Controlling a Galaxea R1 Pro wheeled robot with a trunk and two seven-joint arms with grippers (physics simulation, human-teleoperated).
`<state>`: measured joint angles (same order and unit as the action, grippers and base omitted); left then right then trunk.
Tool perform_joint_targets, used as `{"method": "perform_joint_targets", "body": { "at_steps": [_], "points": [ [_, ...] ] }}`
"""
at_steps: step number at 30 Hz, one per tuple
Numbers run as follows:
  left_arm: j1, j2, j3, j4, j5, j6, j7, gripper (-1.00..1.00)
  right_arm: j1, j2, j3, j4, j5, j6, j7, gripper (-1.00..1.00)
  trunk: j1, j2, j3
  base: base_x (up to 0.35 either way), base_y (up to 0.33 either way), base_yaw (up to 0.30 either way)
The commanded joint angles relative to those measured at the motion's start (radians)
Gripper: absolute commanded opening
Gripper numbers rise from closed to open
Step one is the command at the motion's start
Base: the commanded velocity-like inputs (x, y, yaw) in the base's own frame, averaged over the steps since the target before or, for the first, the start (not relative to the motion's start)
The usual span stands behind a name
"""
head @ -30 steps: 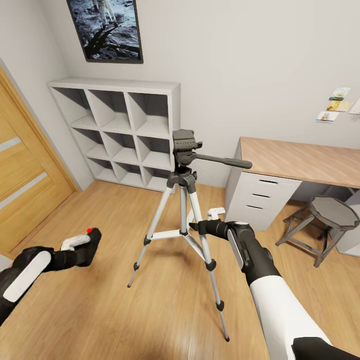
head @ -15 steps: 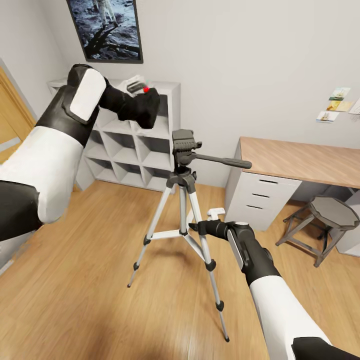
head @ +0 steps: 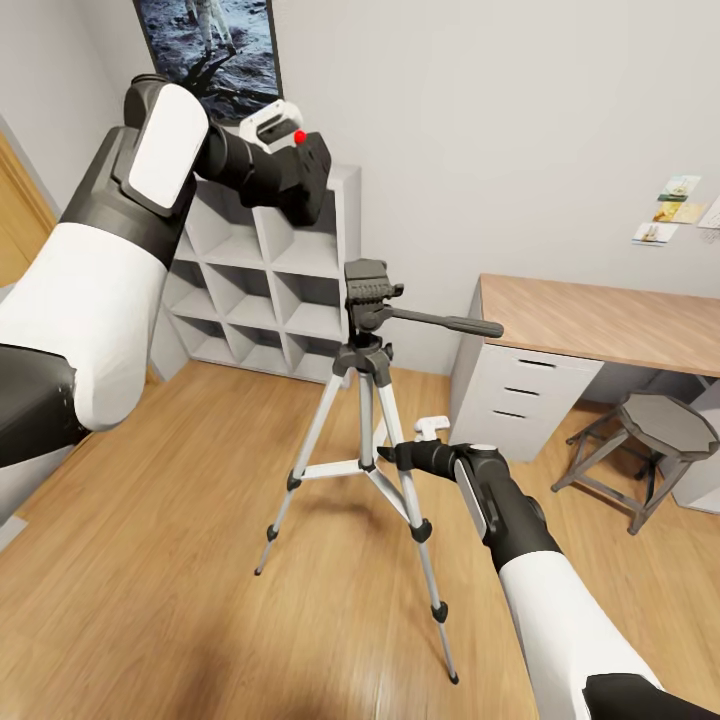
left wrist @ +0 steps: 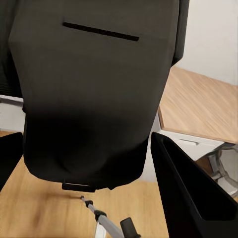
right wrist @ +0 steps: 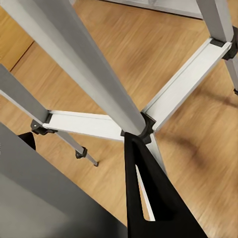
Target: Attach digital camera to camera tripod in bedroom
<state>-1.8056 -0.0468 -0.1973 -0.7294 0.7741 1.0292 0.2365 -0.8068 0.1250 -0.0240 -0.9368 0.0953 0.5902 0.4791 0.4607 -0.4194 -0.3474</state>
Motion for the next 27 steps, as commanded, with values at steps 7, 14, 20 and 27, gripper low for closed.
{"method": "perform_joint_targets", "body": {
  "at_steps": [7,14,20,27],
  "points": [
    [-0.001,-0.005,-0.023,-0.021,-0.016,-0.014,0.01,-1.0,0.0,0.001,-0.002,0.0,0.013,0.007,0.009,-1.0,0.001,-0.001,-0.002,0.0,0.0,0.0],
    [0.0,-0.011,-0.046,-0.016,-0.065,-0.087,0.006,-1.0,0.0,0.002,-0.002,0.001,0.013,0.003,0.005,-1.0,0.001,-0.001,-0.002,0.0,0.0,0.0],
    [0.0,-0.031,-0.228,-0.012,-0.071,-0.096,-0.044,-1.0,0.0,0.002,-0.002,0.001,0.013,0.003,0.003,-1.0,0.001,-0.001,-0.002,0.0,0.0,0.0],
    [0.0,0.101,-0.297,0.015,-0.094,-0.241,-0.597,-1.0,0.0,0.001,-0.002,0.001,0.012,0.005,0.003,-1.0,0.001,-0.001,-0.002,0.0,0.0,0.0]
  ]
}}
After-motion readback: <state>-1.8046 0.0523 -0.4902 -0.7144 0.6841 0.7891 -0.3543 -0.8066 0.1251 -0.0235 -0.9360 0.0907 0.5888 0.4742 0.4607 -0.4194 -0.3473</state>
